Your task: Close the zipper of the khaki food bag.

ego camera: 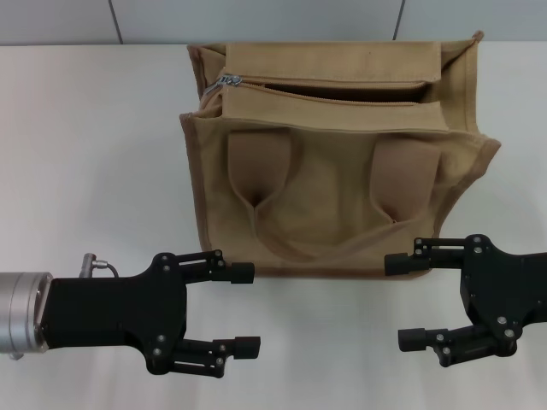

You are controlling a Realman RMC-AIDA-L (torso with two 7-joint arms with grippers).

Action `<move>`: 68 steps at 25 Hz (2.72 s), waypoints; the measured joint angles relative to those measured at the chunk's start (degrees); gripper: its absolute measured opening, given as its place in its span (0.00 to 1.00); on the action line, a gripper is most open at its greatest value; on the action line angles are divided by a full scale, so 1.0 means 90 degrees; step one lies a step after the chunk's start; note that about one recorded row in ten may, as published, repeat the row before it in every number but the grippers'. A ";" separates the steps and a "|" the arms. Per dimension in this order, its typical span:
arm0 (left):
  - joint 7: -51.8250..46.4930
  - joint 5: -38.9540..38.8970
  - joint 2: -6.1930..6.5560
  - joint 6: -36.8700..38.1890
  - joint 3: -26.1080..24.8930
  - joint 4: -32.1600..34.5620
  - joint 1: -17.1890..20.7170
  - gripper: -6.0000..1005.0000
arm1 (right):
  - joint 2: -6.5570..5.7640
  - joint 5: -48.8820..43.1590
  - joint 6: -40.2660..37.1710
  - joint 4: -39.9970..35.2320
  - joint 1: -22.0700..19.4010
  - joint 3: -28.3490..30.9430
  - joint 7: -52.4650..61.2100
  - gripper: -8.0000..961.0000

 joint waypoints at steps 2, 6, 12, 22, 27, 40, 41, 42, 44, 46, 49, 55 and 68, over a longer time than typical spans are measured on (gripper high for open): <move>0.0000 0.0000 0.0000 0.0000 0.0000 0.0000 0.0002 0.83 | 0.0000 0.0000 0.0001 0.0000 0.0000 0.0000 0.0000 0.84; 0.0000 0.0004 0.0000 0.0000 0.0003 0.0000 0.0005 0.82 | 0.0000 0.0007 0.0000 0.0000 0.0000 0.0000 0.0000 0.84; 0.0008 0.0003 0.0001 0.0000 -0.0031 0.0011 0.0026 0.82 | 0.0000 0.0009 0.0001 0.0000 0.0000 0.0000 0.0003 0.83; 0.0351 -0.0019 0.0337 -0.0051 -0.2482 0.0072 0.0431 0.82 | -0.0003 0.0010 0.0001 0.0000 -0.0010 0.0080 0.0048 0.82; 0.0726 -0.0011 0.0263 -0.0544 -0.3250 0.0009 0.0187 0.79 | 0.0000 0.0010 0.0000 0.0000 -0.0010 0.0137 0.0072 0.82; 0.0693 0.0123 0.0034 -0.1854 -0.2201 0.0023 -0.0844 0.71 | -0.0019 0.0008 -0.0159 0.0000 -0.0077 0.0435 0.0100 0.81; 0.0698 0.0123 0.0006 -0.1969 -0.2179 0.0016 -0.0919 0.70 | -0.0020 0.0009 -0.0160 0.0000 -0.0079 0.0449 0.0100 0.81; 0.0705 0.0124 -0.0021 -0.2073 -0.2158 0.0011 -0.0988 0.70 | -0.0020 0.0008 -0.0161 0.0000 -0.0079 0.0457 0.0101 0.81; 0.0694 0.0126 -0.0047 -0.2177 -0.2051 0.0010 -0.1085 0.70 | -0.0020 0.0008 -0.0163 0.0000 -0.0080 0.0460 0.0102 0.81; 0.0660 0.0127 -0.0058 -0.2223 -0.1963 0.0009 -0.1150 0.69 | -0.0020 0.0008 -0.0165 0.0000 -0.0079 0.0460 0.0102 0.80; 0.0650 0.0023 -0.0058 -0.2270 -0.2034 0.0014 -0.1144 0.69 | -0.0020 0.0008 -0.0166 0.0000 -0.0078 0.0461 0.0103 0.80; 0.0679 -0.0188 -0.0005 -0.2006 -0.2097 0.0045 -0.1023 0.46 | -0.0020 0.0009 -0.0166 0.0000 -0.0078 0.0469 0.0103 0.80; 0.0697 -0.0878 -0.0079 -0.0744 -0.2131 -0.0033 -0.1021 0.09 | -0.0032 0.1108 -0.0544 0.0296 -0.0030 0.0547 0.0482 0.79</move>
